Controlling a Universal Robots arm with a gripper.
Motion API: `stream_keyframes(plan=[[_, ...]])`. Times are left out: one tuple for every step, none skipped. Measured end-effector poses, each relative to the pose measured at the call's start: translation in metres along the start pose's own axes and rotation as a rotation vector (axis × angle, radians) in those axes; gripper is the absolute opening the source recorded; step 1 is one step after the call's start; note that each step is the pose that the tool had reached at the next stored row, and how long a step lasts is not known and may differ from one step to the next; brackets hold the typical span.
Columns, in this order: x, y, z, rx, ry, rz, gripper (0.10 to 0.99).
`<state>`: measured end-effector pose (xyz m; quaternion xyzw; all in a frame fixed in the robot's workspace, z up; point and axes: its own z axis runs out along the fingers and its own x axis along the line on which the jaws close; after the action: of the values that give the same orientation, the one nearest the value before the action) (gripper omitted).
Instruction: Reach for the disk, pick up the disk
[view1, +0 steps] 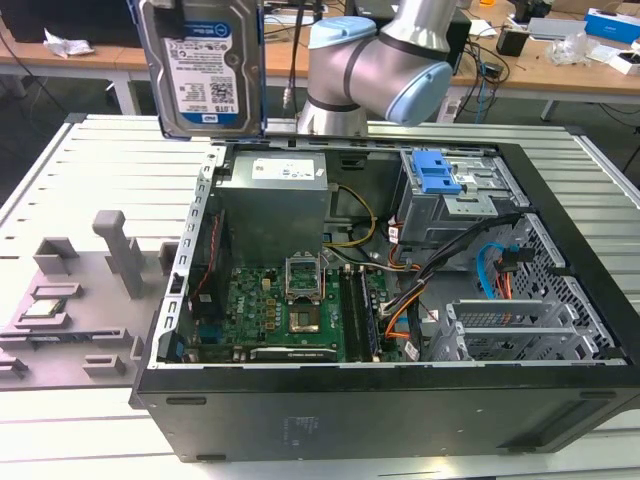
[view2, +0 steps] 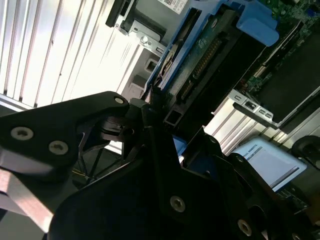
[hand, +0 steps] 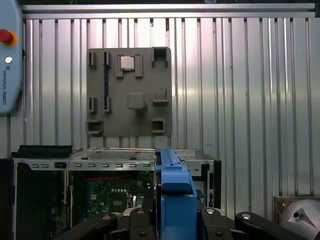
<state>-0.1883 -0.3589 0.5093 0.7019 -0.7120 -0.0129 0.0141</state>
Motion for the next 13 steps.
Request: stream_keyframes(plan=[[0.0, -0.0041, -0.0001, 0.0, 0.0, 0.0, 0.369], [-0.0001, -0.0065, -0.0003, 0.0, 0.0001, 0.0, 0.369], [-0.0001, -0.0091, -0.0004, 0.0, 0.0, 0.0, 0.369], [-0.0002, -0.0121, -0.0005, 0.0, 0.0001, 0.0, 0.369], [-0.0002, -0.0146, -0.0006, 0.0, 0.0001, 0.0, 0.369], [-0.0002, -0.0175, -0.0007, 0.0, 0.0, 0.0, 0.369], [-0.0003, -0.0203, -0.0008, 0.0, 0.0, 0.0, 0.369], [-0.0003, -0.0241, -0.0009, 0.0, 0.0, 0.0, 0.369], [-0.0004, -0.0296, -0.0012, 0.0, 0.0, 0.0, 0.369], [-0.0005, -0.0344, -0.0013, 0.0, 0.0, 0.0, 0.369], [-0.0005, -0.0401, -0.0015, 0.0, 0.0, 0.0, 0.369], [-0.0006, -0.0455, -0.0017, 0.0, 0.0, 0.0, 0.369], [-0.0007, -0.0495, -0.0019, 0.0, 0.0001, 0.0, 0.369]])
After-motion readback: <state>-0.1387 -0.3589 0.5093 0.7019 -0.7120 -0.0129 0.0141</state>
